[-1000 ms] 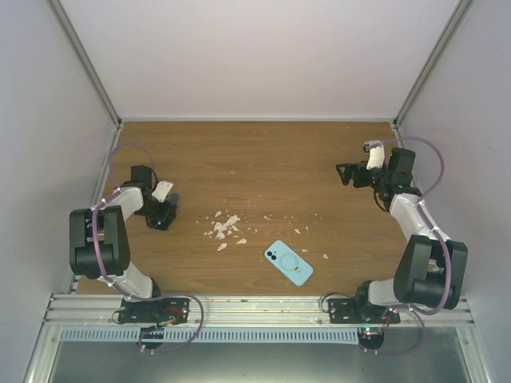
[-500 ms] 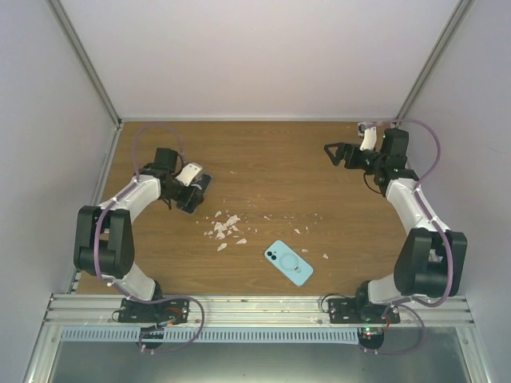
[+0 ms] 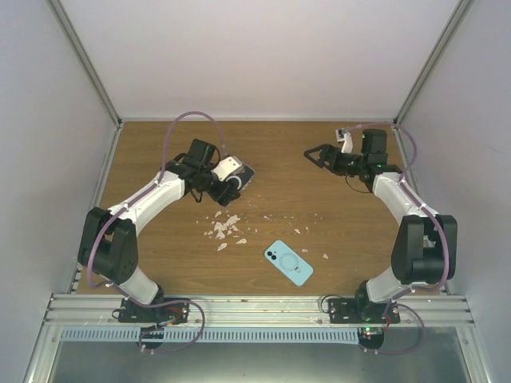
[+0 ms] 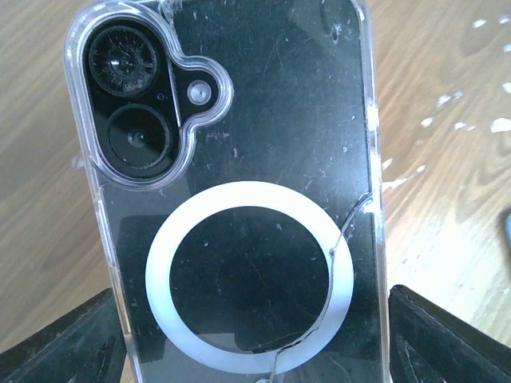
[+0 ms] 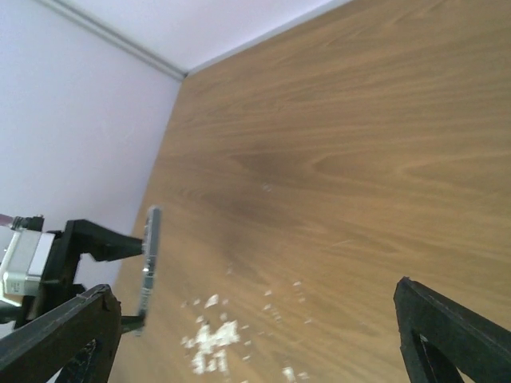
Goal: Take the phone out of the phone case
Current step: Pick up the phone at the center of the board.
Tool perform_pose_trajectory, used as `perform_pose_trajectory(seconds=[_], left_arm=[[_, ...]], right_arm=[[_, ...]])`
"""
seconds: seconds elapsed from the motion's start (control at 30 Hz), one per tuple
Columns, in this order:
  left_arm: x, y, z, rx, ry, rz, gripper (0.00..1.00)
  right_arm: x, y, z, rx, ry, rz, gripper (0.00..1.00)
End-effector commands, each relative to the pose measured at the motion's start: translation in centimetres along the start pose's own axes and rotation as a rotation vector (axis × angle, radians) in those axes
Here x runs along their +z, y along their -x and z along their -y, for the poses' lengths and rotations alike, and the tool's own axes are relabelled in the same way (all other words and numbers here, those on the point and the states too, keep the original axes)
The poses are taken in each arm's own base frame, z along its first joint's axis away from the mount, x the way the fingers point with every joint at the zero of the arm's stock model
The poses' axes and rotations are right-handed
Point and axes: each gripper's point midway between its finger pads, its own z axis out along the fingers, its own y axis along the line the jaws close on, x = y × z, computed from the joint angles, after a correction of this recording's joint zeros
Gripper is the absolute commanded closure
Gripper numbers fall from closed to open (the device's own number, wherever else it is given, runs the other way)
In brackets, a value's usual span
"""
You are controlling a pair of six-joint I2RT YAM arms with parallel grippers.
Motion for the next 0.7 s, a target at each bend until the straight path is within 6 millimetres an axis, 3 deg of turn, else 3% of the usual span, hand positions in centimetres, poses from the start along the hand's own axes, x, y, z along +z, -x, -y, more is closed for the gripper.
perform_pose_trajectory(seconds=[0.0,0.2,0.43,0.67], left_arm=[[-1.8,5.3,2.4,0.095,-0.023,0.138,0.41],[-1.8,7.6,4.7,0.148,-0.034,0.178,0.42],[-1.3,9.2,6.8,0.186,-0.060,0.199,0.43],[-1.0,10.3,7.9,0.218,-0.069,0.216,0.43]], right_arm=[[1.6,-1.3,-3.7,0.018,0.111,-0.077,0.09],[3.0,-4.1,-5.8,0.001,0.183,-0.150,0.13],[4.0,-6.5,-7.9,-0.011,0.263,-0.214,0.24],[4.2,-8.3,-8.3,-0.002,0.290,-0.240,0.41]])
